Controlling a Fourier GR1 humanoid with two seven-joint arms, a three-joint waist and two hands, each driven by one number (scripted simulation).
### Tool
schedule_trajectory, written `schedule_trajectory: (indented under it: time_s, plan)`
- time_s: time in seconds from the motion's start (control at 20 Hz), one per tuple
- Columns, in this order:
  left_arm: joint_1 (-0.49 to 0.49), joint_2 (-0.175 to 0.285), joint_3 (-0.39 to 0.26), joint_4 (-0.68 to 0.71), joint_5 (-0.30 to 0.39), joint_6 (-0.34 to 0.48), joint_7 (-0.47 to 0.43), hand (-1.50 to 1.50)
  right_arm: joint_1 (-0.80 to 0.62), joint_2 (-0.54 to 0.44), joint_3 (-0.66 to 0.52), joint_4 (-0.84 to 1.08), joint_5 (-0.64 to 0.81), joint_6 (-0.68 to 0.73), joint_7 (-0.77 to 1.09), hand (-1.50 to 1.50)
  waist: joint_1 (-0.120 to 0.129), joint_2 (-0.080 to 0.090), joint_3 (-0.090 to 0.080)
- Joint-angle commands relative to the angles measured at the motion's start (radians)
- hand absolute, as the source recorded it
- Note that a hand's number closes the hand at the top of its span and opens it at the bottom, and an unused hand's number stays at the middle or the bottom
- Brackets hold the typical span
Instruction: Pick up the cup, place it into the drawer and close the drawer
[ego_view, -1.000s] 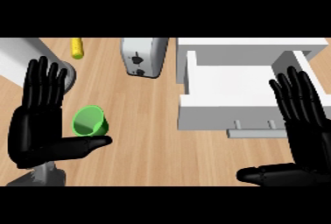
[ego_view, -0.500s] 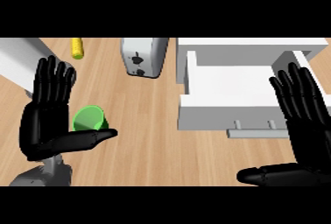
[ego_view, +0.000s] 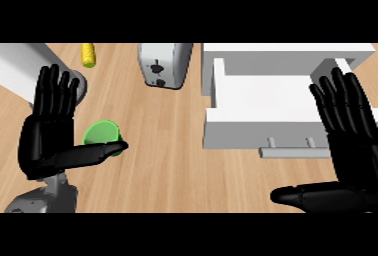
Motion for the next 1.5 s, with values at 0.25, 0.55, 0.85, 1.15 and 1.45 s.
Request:
schedule_trajectory:
  time_s: [0.25,0.55,0.85,1.15,1.45]
  plan:
    - [0.078,-0.004,-0.004,0.06,-0.015,0.011,-0.042,-1.5,0.021,-0.004,-0.002,0.046,0.019,0.026,-0.064,-1.5,0.0,0.0,0.0]
    - [0.201,-0.035,-0.013,0.159,-0.016,-0.009,-0.193,-1.5,0.051,-0.014,-0.008,-0.05,-0.015,0.028,0.01,-1.5,-0.001,0.0,0.0]
    - [0.133,-0.001,0.071,0.267,0.014,-0.014,-0.229,-1.5,-0.076,-0.032,-0.069,0.021,-0.055,0.016,0.047,-1.5,0.001,0.0,0.0]
    - [0.121,0.053,0.126,0.387,0.054,-0.086,-0.3,-1.5,0.021,-0.02,-0.058,0.031,-0.044,0.052,-0.056,-1.5,-0.001,0.0,0.0]
    - [0.022,0.032,0.129,0.639,0.01,-0.058,-0.432,-1.5,-0.056,-0.039,-0.06,0.002,-0.065,0.042,0.051,-1.5,-0.004,0.001,0.0]
